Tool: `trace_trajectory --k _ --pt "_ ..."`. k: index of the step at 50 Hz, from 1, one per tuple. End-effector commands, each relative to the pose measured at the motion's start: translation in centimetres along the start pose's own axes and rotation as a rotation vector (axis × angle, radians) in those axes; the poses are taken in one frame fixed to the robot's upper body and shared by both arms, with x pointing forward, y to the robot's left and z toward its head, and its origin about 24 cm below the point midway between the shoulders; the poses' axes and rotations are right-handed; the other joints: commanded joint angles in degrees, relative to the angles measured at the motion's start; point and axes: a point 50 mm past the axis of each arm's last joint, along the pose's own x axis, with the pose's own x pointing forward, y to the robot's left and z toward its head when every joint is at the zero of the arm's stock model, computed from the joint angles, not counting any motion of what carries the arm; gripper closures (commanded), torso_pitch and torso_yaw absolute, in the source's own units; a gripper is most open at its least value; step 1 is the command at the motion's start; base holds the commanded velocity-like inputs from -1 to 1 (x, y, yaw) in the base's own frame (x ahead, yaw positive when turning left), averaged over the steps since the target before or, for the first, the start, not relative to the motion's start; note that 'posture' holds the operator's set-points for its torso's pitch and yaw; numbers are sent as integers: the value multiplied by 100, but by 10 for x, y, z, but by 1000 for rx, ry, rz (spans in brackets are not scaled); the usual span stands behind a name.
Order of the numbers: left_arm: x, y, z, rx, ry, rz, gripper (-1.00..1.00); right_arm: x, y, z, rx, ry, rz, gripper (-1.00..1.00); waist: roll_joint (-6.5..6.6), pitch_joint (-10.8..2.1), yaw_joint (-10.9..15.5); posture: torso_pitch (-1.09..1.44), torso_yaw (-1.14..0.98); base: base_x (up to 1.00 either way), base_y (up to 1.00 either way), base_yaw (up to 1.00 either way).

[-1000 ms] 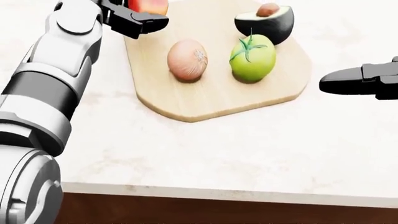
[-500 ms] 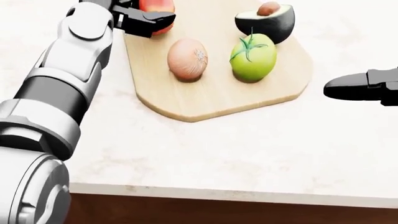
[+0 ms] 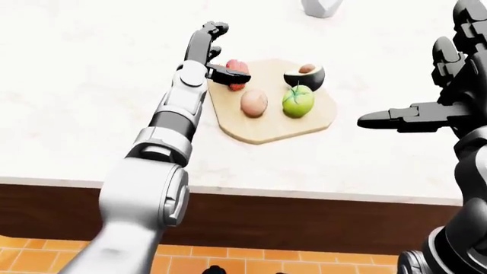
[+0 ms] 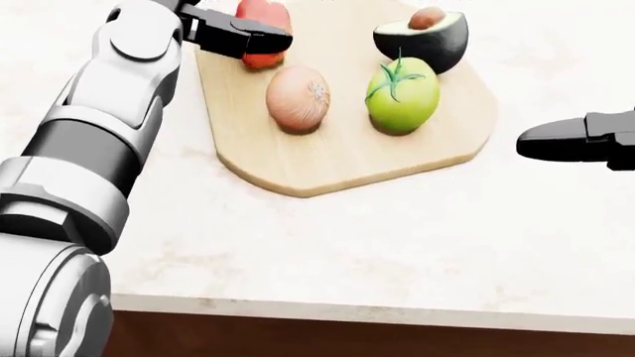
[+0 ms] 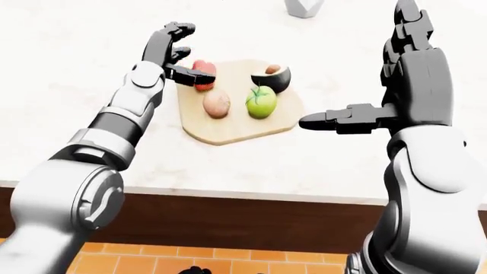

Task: Place the avocado, onion, tomato and bell pepper on the cutting board.

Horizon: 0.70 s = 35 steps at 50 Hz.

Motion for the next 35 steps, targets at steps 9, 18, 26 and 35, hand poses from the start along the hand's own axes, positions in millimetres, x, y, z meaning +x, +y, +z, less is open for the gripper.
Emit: trace_trajectory --k 9,18,26,35 --pt "2 18 37 -7 -120 52 -100 -2 -5 9 -13 -66 -38 -100 -20 -207 -3 27 0 0 0 0" --pt "2 43 48 -41 -132 140 -100 -2 -5 11 -14 -71 -33 -100 -1 -192 -17 27 0 0 0 0" --pt "0 62 65 -65 -165 179 -100 3 -3 11 -17 -70 -26 -100 15 -185 -18 27 0 0 0 0" --pt "-8 95 73 -37 -188 228 -100 9 -2 9 -12 -75 -23 -100 51 -167 -34 27 0 0 0 0"
